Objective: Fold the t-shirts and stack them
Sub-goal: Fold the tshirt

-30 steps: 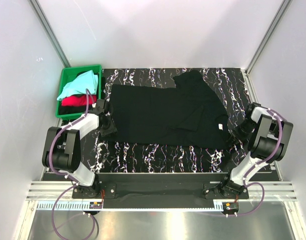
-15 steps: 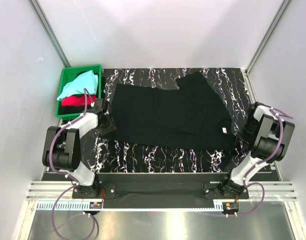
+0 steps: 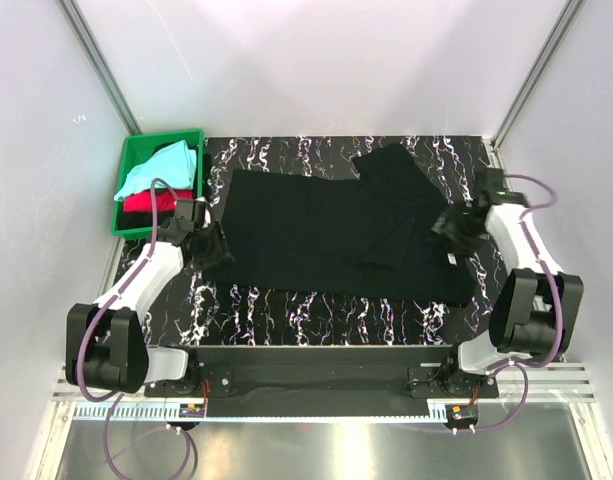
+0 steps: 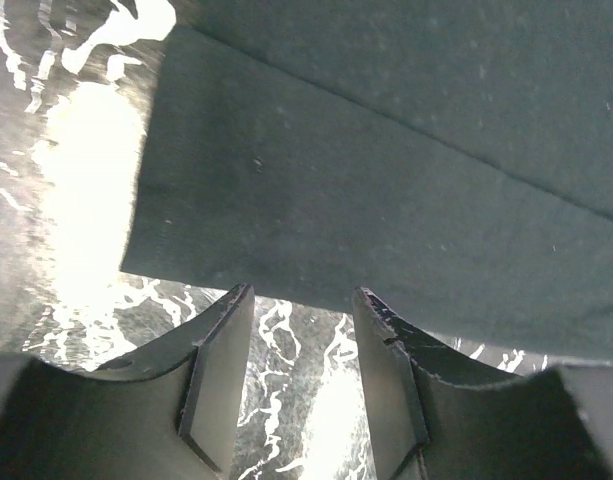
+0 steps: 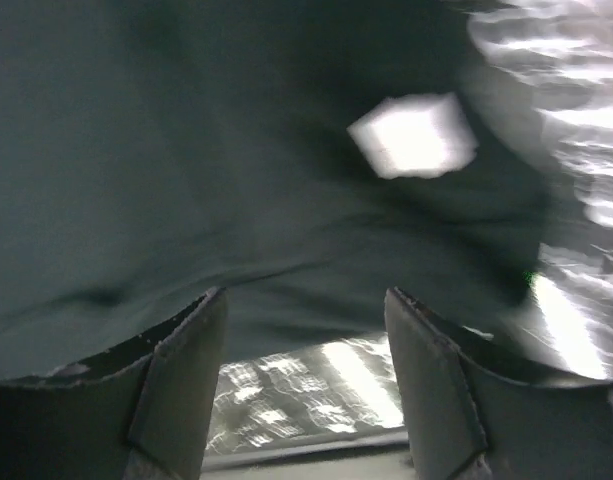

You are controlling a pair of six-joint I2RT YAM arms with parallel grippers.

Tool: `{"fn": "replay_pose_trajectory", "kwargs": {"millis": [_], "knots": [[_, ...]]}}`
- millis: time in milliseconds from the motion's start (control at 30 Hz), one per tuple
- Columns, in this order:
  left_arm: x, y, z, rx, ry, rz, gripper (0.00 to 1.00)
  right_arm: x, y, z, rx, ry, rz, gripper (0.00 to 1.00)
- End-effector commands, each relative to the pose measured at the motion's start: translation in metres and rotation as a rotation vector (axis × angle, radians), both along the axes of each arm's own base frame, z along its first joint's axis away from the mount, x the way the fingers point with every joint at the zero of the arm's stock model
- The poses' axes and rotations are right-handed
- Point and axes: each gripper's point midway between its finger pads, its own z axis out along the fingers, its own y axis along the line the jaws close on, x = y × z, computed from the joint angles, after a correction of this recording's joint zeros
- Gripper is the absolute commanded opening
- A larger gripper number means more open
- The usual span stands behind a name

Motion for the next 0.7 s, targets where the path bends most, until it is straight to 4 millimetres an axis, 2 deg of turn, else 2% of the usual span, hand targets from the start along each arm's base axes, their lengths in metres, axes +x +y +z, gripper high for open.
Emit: {"fn": "replay_pose_trajectory", "kwargs": {"millis": [0,67,100,133,200,267,367,667], "knots": [[0.000,-0.013,0.009,-0.040,-0.016,-0.072,0.48,0.039,0.079,0.001,0.317,-0.143,0.116,0.69],[-0.001,-0.015,0.011,-0.046,-0.025,-0.082,0.47,0.037,0.099,-0.013,0.409,-0.137,0.104,0.67],[-0.002,-0.016,0.012,-0.047,-0.026,-0.086,0.47,0.042,0.100,-0.014,0.429,-0.158,0.066,0.65],[-0.003,-0.015,0.013,-0.048,-0.034,-0.084,0.47,0.035,0.102,-0.024,0.439,-0.139,0.051,0.63],[-0.003,-0.016,0.015,-0.047,-0.042,-0.092,0.47,0.031,0.105,-0.033,0.466,-0.145,0.026,0.49],[-0.005,-0.015,0.016,-0.045,-0.044,-0.093,0.47,0.027,0.113,-0.040,0.524,-0.130,0.006,0.41],[-0.004,-0.016,0.018,-0.048,-0.049,-0.095,0.47,0.022,0.117,-0.056,0.546,-0.100,-0.012,0.41],[-0.003,-0.015,0.023,-0.044,-0.051,-0.095,0.47,0.006,0.112,-0.084,0.508,-0.032,-0.016,0.43]]}}
